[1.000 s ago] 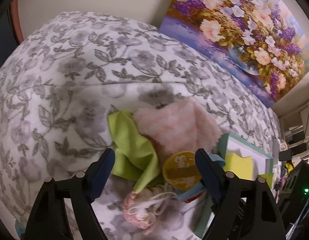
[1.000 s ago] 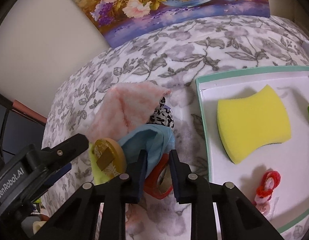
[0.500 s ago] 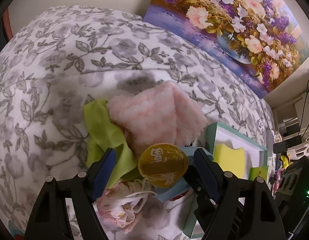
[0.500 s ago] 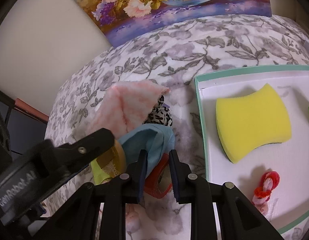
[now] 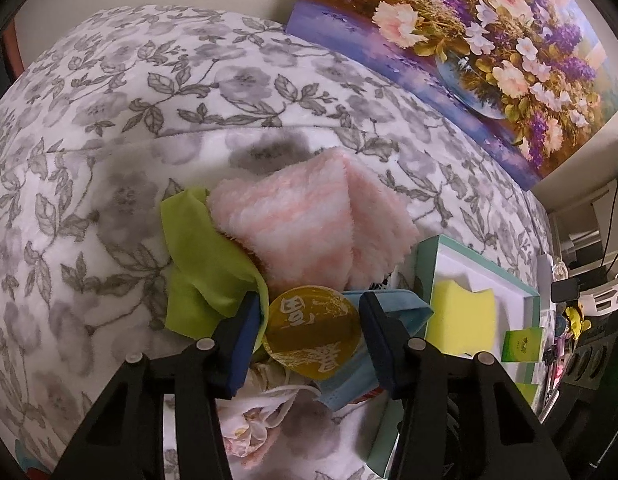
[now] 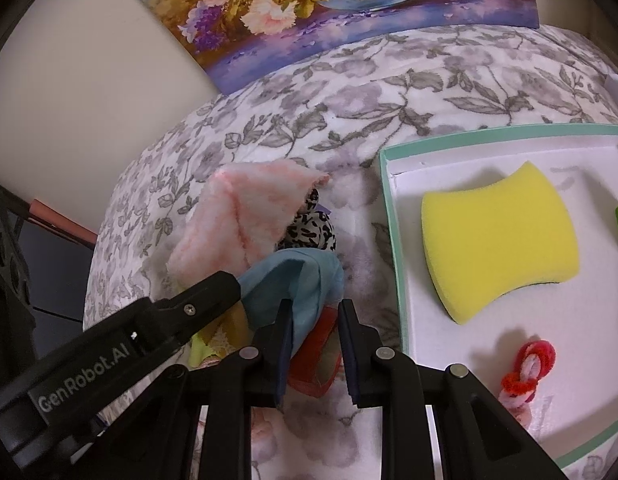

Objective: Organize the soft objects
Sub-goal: 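Close left tool on yellow round pad while right tool grasps blue mask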

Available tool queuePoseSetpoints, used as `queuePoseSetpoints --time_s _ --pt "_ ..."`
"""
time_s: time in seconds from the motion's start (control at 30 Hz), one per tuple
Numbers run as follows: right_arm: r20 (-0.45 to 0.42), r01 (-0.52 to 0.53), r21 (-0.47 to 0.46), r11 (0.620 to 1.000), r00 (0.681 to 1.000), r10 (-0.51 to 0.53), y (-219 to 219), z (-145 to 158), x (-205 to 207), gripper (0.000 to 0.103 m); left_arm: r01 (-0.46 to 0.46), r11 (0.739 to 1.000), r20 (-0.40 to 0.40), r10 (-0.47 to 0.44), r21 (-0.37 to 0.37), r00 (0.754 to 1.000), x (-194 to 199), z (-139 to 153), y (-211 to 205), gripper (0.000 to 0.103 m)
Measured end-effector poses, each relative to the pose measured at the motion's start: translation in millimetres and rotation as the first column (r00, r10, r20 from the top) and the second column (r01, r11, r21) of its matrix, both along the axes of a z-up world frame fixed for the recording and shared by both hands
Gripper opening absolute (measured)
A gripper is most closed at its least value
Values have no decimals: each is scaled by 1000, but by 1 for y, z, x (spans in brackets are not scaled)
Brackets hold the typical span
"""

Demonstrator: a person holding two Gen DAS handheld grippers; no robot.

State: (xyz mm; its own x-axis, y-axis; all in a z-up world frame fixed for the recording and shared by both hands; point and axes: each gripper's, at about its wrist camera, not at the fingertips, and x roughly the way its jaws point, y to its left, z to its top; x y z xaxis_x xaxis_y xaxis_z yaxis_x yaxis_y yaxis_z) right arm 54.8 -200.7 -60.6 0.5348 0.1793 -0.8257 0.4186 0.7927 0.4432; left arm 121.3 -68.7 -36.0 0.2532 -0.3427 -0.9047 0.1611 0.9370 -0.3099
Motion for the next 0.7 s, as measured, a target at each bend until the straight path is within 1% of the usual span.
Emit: queuePoseSetpoints --time_s 0.23,0.3,0.33,0.43,0.7 --pt "2 8 5 1000 1000 -8 -2 4 -2 18 -25 999 5 26 -22 1000 0 7 7 52" --pt "11 10 4 1000 1000 -10 -2 8 -3 15 -31 999 18 31 -27 999 0 13 9 52" --pt "17 11 2 1000 1000 -11 -2 10 -3 10 -32 999 23 33 -28 999 0 15 10 52" --pt "40 7 -9 1000 999 -7 -3 19 -4 6 -38 999 43 40 -34 998 -1 23 12 52" --pt "114 11 2 1000 993 -11 -6 43 -10 5 -51 997 80 55 -53 995 -2 39 17 51"
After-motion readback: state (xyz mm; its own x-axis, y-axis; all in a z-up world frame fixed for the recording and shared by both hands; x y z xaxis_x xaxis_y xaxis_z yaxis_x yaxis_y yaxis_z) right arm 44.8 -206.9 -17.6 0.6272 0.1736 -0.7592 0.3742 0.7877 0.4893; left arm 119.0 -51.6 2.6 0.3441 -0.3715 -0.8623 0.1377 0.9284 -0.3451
